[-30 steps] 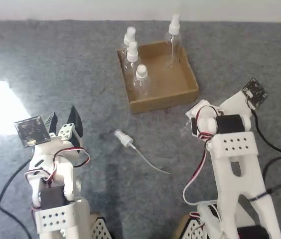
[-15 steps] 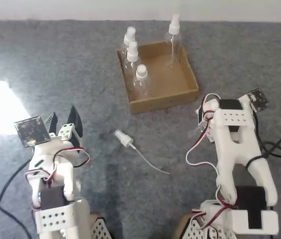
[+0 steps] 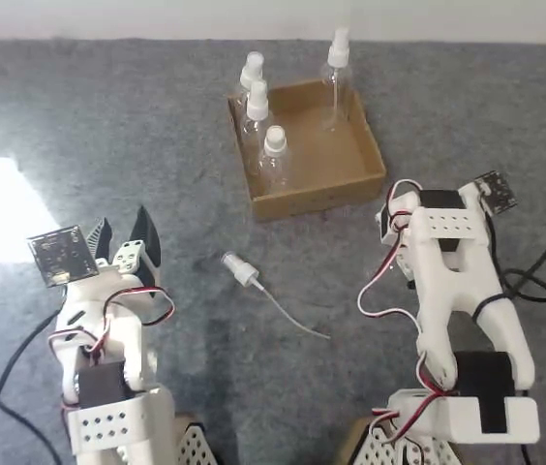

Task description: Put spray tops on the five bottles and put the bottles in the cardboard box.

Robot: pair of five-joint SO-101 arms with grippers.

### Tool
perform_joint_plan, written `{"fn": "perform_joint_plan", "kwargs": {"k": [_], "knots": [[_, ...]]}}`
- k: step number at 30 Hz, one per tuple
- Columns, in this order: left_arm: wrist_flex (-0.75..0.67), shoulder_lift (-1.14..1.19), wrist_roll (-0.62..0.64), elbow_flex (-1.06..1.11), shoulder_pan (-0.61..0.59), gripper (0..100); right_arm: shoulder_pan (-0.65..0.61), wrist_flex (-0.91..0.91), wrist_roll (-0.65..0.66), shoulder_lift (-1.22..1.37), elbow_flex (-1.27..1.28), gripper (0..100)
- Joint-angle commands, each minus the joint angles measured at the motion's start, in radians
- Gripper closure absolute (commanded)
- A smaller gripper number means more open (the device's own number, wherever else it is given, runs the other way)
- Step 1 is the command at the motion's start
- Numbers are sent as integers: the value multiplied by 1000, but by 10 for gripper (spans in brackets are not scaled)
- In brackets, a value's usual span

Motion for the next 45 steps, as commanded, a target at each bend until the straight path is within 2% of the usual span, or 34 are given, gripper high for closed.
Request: {"fn": "perform_joint_plan", "kwargs": {"k": [1,12,21,24,28,35,40,45], "knots": [[-35,-9,-14,-13,2,819,-12,-4,-8,-50,-84,757],[-35,-9,-14,-13,2,819,-44,48,41,-237,-92,757],[-35,-9,-14,-13,2,819,-44,143,325,-363,-94,753],[-35,-9,-14,-13,2,819,-44,174,459,-384,-94,753],[-35,-9,-14,-13,2,819,-44,222,700,-395,-95,753],[-35,-9,-14,-13,2,819,-44,355,1211,-395,-95,753],[-35,-9,-14,-13,2,819,-53,364,1396,-384,-95,753],[-35,-9,-14,-13,2,819,-47,292,1653,-384,-91,753]]}}
